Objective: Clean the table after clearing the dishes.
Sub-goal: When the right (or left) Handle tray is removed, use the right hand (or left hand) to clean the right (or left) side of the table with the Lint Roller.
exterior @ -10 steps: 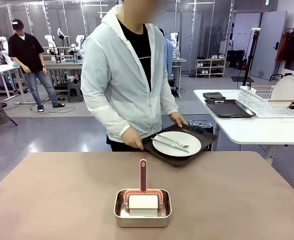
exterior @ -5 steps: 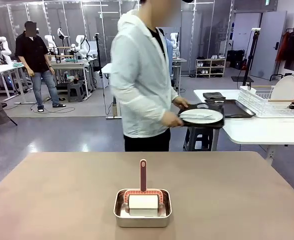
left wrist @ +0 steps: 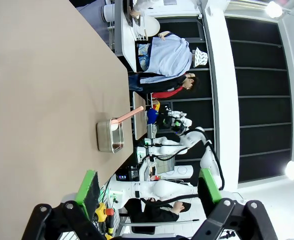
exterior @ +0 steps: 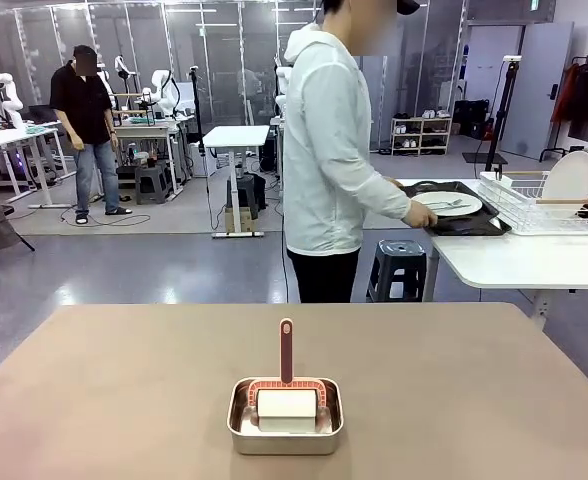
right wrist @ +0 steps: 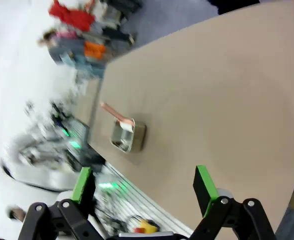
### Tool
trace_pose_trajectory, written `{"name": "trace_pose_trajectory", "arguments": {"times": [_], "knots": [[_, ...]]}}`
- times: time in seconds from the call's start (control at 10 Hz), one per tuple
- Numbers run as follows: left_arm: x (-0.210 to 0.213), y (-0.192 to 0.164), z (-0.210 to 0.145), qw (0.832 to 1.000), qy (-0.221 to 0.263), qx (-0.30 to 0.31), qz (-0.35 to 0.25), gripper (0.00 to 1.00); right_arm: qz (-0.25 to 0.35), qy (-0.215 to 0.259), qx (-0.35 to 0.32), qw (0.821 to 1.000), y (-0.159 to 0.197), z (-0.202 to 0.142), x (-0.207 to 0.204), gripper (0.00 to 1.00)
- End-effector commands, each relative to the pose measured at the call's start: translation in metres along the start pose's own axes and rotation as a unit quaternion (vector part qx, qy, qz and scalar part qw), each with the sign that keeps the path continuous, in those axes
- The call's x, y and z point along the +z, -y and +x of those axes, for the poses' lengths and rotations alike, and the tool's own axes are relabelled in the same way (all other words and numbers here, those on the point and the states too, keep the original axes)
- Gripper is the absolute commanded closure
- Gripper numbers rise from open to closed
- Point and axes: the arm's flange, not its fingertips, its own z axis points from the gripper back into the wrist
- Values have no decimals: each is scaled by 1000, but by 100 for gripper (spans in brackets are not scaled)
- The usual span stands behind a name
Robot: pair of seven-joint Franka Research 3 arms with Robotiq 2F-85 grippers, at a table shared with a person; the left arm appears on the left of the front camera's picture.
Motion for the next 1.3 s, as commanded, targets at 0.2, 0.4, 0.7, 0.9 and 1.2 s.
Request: {"name": "trace_pose_trajectory", "arguments": {"times": [0.2, 0.4, 0.7, 0.9, 1.2], "knots": [[2, 4, -6, 1000, -2, 0, 4, 0, -124, -245, 248, 929, -156, 80, -171, 0], [2, 4, -6, 1000, -2, 0, 4, 0, -188, -330, 330, 864, -202, 87, -271, 0], [2, 4, -6, 1000, -2, 0, 4, 0, -195, -401, 395, 803, -222, 70, -358, 0], [2, 4, -6, 1000, -2, 0, 4, 0, -199, -436, 430, 765, -226, 45, -416, 0], [2, 4, -6, 1000, -2, 0, 4, 0, -190, -440, 421, 770, -227, 39, -421, 0]]}}
